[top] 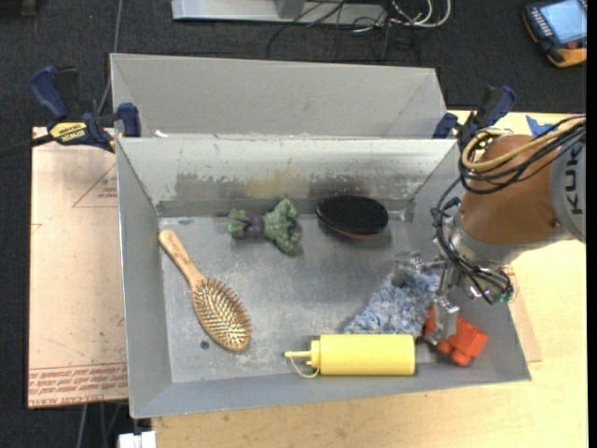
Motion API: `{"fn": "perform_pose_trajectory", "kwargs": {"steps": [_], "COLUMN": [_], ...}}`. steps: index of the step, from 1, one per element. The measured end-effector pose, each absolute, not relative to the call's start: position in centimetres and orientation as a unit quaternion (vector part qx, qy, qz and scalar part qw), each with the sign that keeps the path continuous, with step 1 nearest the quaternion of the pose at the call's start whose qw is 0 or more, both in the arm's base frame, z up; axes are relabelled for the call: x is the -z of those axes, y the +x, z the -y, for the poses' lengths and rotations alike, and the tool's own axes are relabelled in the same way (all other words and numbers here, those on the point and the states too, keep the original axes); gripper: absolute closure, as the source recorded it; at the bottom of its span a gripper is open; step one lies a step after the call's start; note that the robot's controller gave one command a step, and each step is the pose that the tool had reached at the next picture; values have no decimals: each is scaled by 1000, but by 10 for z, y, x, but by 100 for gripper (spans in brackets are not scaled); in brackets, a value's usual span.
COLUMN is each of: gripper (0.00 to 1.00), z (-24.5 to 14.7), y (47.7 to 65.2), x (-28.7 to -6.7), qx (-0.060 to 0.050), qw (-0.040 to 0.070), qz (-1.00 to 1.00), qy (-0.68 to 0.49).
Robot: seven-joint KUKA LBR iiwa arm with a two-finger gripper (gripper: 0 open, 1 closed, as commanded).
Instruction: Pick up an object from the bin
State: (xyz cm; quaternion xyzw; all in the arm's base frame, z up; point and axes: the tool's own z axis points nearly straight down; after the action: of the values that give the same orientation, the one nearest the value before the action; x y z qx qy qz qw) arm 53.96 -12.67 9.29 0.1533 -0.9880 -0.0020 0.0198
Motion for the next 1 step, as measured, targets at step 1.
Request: {"fn": "perform_pose_trajectory", "kwargs": {"steps": [1], "gripper": [0], "z": [105], "y": [523], "x": [-67], "qx": [4], "qw": [19], "qz": [970], "qy": [242]}}
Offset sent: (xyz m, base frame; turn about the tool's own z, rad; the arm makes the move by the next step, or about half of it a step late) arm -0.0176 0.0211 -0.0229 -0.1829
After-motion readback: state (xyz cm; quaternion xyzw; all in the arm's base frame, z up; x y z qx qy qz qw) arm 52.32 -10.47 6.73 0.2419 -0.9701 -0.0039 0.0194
